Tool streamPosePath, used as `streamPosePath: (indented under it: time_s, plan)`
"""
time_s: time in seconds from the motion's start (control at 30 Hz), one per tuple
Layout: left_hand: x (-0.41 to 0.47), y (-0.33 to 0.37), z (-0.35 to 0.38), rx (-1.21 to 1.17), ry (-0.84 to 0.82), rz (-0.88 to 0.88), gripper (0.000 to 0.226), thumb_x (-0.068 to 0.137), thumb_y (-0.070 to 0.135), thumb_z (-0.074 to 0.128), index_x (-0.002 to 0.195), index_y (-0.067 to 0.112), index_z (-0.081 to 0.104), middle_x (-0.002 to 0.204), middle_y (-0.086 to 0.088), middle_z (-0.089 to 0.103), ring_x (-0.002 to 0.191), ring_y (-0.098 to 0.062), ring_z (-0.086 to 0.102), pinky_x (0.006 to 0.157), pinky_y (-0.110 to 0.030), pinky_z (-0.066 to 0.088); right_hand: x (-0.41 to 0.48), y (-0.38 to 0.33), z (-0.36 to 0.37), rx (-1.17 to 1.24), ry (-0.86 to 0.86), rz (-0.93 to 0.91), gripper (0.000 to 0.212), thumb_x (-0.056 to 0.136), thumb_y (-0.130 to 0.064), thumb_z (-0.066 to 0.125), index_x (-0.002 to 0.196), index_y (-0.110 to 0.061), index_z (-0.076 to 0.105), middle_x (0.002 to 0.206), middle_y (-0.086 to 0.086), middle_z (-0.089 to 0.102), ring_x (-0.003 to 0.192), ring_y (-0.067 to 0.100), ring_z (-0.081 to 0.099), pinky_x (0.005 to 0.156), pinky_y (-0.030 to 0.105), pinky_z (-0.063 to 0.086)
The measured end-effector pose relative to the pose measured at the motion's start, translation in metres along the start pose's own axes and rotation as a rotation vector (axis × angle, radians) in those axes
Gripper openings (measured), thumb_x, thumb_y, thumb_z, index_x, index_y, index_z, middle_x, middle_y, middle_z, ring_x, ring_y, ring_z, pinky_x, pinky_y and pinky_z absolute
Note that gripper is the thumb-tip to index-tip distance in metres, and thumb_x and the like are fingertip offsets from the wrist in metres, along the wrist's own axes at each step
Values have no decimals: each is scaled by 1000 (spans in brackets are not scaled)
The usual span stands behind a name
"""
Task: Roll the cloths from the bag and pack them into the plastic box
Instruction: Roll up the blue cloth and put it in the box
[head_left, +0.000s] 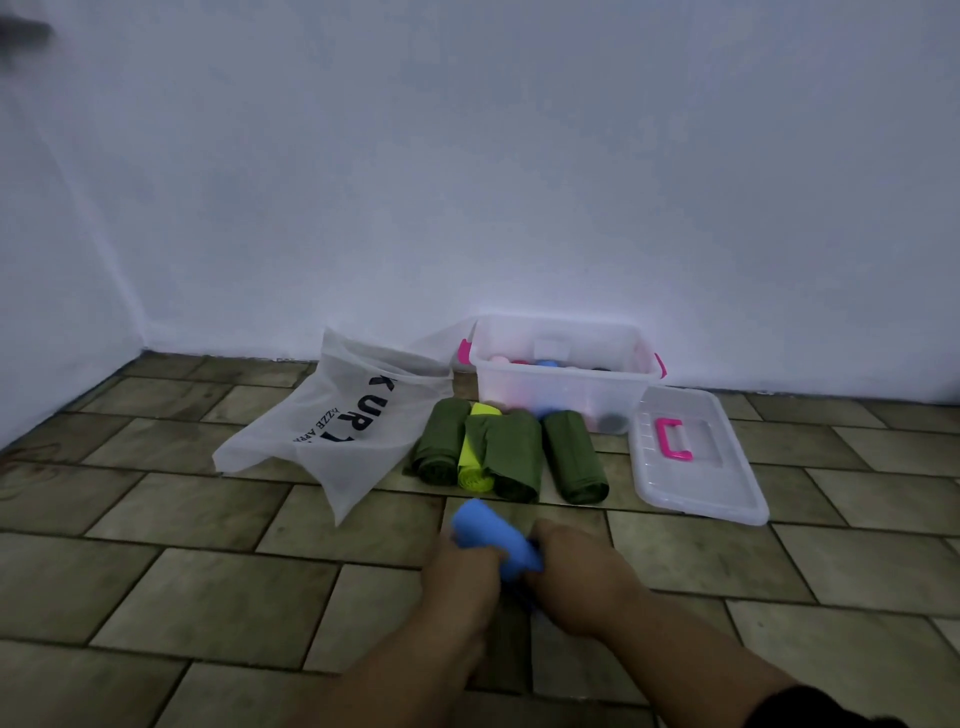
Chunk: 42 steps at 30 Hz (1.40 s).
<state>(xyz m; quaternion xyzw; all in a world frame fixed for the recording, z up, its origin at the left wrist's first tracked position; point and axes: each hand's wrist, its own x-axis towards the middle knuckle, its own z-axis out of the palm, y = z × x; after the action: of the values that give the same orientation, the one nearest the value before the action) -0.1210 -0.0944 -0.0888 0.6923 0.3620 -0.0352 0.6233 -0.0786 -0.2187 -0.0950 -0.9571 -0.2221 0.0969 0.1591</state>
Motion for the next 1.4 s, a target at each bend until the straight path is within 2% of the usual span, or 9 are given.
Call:
streamPosePath:
  time_s: [0.1, 0.33, 0.5, 0.6, 0.7, 0.87, 1.03, 1.23, 1.4]
  plan:
    - [-3, -1, 10, -163, -41, -65, 72, 92, 14, 59, 150, 7, 17, 145, -22, 38, 123, -40, 47, 98, -44, 44, -6, -10, 8, 142, -63, 59, 21, 84, -38, 58, 95, -23, 47, 103, 2, 64, 80, 16, 55, 56, 23, 37]
    - [5, -9, -2, -242, 70, -37, 51, 94, 26, 57, 138, 5, 42, 124, -20, 56, 104, -37, 57, 92, -50, 49, -29, -22, 17, 599, -98, 89, 21, 77, -46, 63, 78, -29, 52, 75, -10, 62, 60, -10, 55, 52, 9, 40]
    - [9, 5, 4, -320, -54, 5, 44, 91, 23, 61, 131, 9, 49, 113, -16, 61, 96, -36, 62, 86, -52, 52, -12, -17, 0, 1220, -152, 323, 26, 77, -7, 73, 99, -10, 59, 92, 11, 72, 85, 23, 70, 72, 35, 56]
    - [22, 33, 8, -18, -106, 234, 50, 87, 30, 64, 132, 14, 48, 111, -4, 62, 96, -23, 61, 86, -41, 52, 4, -8, -28, 1385, -208, 335, 32, 78, 2, 67, 107, -7, 56, 100, 19, 71, 94, 37, 68, 87, 54, 53]
    - [52, 78, 7, 417, -119, 454, 65, 85, 53, 58, 140, 23, 40, 133, -3, 55, 116, -23, 54, 100, -40, 43, 27, 12, -67, 1451, -178, 315, 33, 74, 5, 64, 106, -3, 59, 97, 21, 71, 91, 35, 67, 89, 54, 51]
    - [119, 154, 7, 721, 158, 653, 77, 85, 62, 48, 148, 25, 22, 150, -3, 32, 133, -27, 36, 105, -49, 33, 82, 46, -142, 1578, -9, 256, 24, 74, -2, 57, 97, 2, 64, 87, 20, 72, 69, 28, 71, 55, 33, 59]
    - [172, 185, 15, 819, 57, 525, 83, 90, 58, 42, 151, 14, 6, 158, -7, 19, 139, -30, 30, 110, -50, 29, 169, 66, -183, 1334, 262, 376, 14, 89, -6, 58, 102, -1, 56, 91, 21, 65, 73, 32, 68, 60, 41, 55]
    - [194, 170, 20, 749, -11, 499, 84, 92, 55, 41, 152, 19, -5, 160, -6, 12, 142, -28, 24, 114, -52, 23, 253, 31, -144, 922, -8, 415, 31, 88, -10, 61, 115, 4, 53, 95, 21, 63, 81, 31, 65, 58, 33, 52]
    - [200, 166, 23, 733, -9, 513, 88, 90, 61, 41, 151, 20, -8, 160, -6, 10, 144, -26, 20, 114, -53, 21, 271, 3, -133, 421, -115, 209, 32, 84, -20, 65, 111, -2, 63, 105, 18, 67, 80, 24, 59, 67, 29, 50]
